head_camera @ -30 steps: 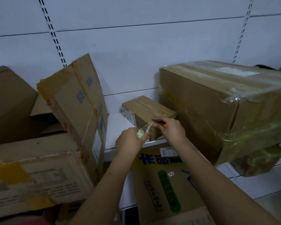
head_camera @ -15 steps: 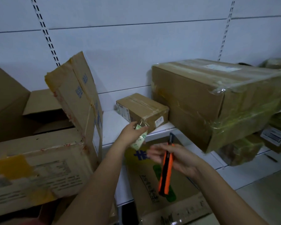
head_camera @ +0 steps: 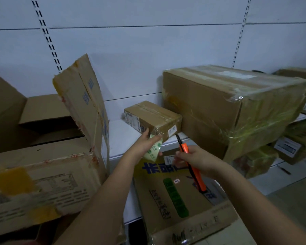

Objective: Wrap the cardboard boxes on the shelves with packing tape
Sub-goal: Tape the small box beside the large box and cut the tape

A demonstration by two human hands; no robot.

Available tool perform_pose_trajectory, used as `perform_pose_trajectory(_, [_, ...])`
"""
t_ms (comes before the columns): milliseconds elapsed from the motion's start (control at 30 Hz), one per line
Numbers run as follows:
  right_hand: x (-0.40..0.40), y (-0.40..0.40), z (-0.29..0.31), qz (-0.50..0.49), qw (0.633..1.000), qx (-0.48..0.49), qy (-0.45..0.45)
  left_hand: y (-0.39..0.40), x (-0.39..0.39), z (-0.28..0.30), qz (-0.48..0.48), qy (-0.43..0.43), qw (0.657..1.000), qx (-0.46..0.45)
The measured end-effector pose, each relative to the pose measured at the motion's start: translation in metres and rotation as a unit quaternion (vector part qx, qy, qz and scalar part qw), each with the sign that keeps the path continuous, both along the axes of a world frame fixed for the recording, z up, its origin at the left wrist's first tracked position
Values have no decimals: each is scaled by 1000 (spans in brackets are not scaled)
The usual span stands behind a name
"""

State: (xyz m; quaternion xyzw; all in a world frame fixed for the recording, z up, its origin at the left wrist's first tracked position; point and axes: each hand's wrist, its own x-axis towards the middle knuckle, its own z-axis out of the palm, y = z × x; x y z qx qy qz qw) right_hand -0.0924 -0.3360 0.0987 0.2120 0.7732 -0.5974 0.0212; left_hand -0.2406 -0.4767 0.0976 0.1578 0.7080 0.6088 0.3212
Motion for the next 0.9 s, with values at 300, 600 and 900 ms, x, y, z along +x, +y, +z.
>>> perform_pose_trajectory(300, [-79, -6, 38, -144, 913, 358, 130, 0, -2, -2, 5, 29, 999, -35])
perform_pose_trajectory(600, [-131, -7, 10, -78, 883, 461, 42, -7, -5, 8, 40, 212, 957, -195])
perform_pose_trajectory(900, [-129, -4, 21, -42, 888, 458, 16, -11, -1, 2, 98, 299, 897, -309])
